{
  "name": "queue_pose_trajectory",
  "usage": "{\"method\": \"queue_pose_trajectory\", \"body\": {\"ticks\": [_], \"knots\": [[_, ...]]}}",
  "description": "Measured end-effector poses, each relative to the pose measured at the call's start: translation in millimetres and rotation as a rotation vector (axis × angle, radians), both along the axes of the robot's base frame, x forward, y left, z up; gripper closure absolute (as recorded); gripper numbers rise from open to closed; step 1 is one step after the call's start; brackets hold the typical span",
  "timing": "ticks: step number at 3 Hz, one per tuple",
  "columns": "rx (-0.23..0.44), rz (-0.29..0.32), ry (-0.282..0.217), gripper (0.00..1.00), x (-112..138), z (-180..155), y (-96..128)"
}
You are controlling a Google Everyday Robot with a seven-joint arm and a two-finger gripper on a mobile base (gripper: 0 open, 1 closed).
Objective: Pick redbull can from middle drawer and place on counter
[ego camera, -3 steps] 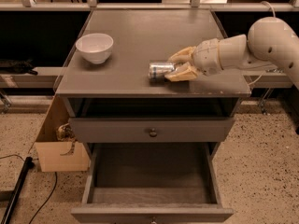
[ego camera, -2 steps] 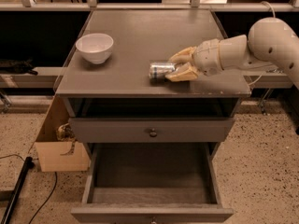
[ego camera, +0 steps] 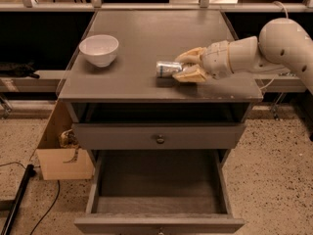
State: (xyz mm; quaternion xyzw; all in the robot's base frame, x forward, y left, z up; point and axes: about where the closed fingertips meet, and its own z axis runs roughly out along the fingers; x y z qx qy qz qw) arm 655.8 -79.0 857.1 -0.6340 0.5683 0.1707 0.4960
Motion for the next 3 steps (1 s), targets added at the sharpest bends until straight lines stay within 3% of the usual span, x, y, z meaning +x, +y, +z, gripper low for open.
{"method": "queue_pose_trajectory", "body": {"ticks": [1, 3], "knots": [[0.0, 0.0, 0.0, 0.04, 0.0, 0.0, 0.0], [0.0, 0.0, 0.0, 0.0, 0.0, 0.0, 0.1]]}}
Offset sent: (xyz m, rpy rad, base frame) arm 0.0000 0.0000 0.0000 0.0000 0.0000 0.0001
